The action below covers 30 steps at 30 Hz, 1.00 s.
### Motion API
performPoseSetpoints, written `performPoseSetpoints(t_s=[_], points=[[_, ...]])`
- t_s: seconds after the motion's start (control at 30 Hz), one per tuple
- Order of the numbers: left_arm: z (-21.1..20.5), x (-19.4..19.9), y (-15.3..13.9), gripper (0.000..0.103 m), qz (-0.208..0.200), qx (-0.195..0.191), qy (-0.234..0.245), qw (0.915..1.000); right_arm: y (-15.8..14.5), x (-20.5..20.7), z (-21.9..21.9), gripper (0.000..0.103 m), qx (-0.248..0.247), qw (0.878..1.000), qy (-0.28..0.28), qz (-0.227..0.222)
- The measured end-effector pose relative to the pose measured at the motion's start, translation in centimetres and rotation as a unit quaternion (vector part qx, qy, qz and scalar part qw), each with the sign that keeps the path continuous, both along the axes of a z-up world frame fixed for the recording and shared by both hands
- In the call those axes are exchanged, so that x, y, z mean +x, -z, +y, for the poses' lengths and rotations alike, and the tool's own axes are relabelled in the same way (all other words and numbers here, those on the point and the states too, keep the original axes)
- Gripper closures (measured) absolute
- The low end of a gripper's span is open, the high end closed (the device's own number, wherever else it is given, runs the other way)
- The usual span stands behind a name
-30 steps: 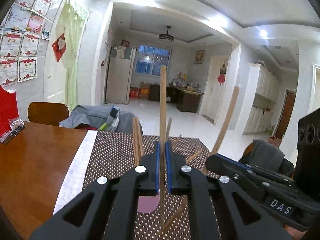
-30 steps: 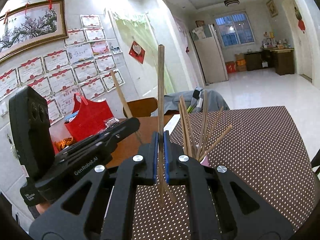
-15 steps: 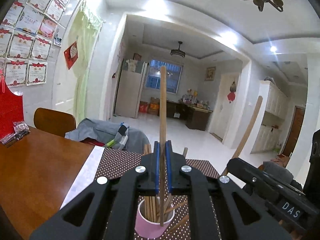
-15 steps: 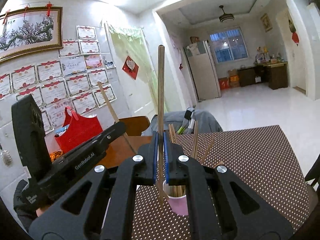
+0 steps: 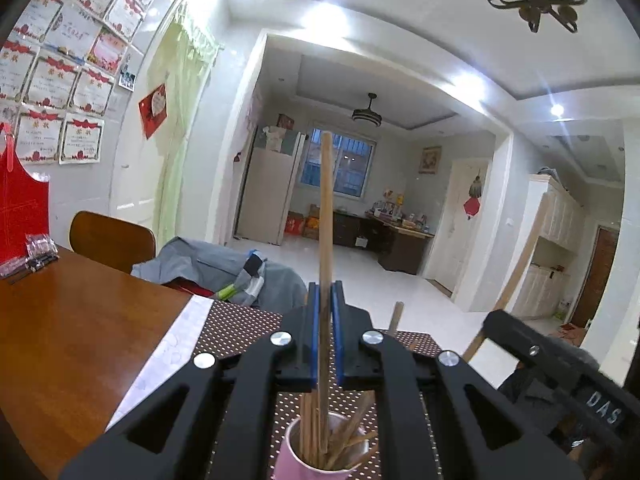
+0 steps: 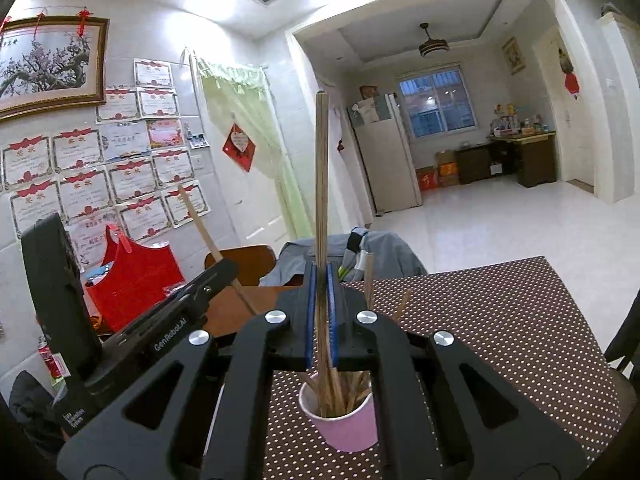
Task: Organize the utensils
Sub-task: 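Raise both held chopsticks upright and lower them into the pink cup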
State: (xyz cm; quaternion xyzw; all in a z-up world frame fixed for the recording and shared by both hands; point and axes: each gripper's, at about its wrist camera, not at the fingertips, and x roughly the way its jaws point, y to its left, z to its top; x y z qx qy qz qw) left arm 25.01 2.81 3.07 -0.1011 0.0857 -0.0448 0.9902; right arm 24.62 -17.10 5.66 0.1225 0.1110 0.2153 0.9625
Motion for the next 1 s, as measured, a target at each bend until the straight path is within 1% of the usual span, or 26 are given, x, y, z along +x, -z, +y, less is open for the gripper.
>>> performPoseSetpoints(t_s=[0.07,0.17,0.53,0.6,0.8,0.9,0.93,0.97,1.0], points=[[0.0,0.2,0.3,0.096,-0.003,0.001,0.002,1.0,0.1,0.0,0.0,0.097,-0.002,1.0,0.008,-0.002],[-0.1,0.7,0.8,0.096,0.003,0.001,0.013,0.9999,0.3,0.1,-0.1,0.097,-0.001,1.0,0.011,0.001],[-1.7,2.2,2.3,0.096,0.045,0.048,0.02,0.9977,0.7,0.4,0.0,0.097,-0.006,1.0,0.024,-0.001],[-1.9,2.5,2.7,0.096,0.058,0.054,0.02,0.9967,0.8,0.6,0.0,0.097,-0.006,1.0,0.025,0.001],[-1.9,3.6,3.8,0.096,0.104,0.051,0.027,0.9929,0.9,1.0,0.7,0.097,-0.009,1.0,0.026,0.006],[-1.5,3.9,4.0,0.095,0.116,0.039,0.028,0.9921,1.1,1.1,0.9,0.097,-0.011,1.0,0.025,0.009],[-1.4,4.0,4.0,0.093,0.118,0.035,0.03,0.992,1.2,1.2,1.0,0.097,-0.012,1.0,0.024,0.011],[-1.1,4.0,4.0,0.081,0.121,0.028,0.033,0.9917,1.3,1.3,1.2,0.097,-0.014,1.0,0.024,0.012],[-1.0,4.0,3.9,0.075,0.121,0.023,0.034,0.9918,1.3,1.4,1.2,0.097,-0.015,1.0,0.024,0.014]])
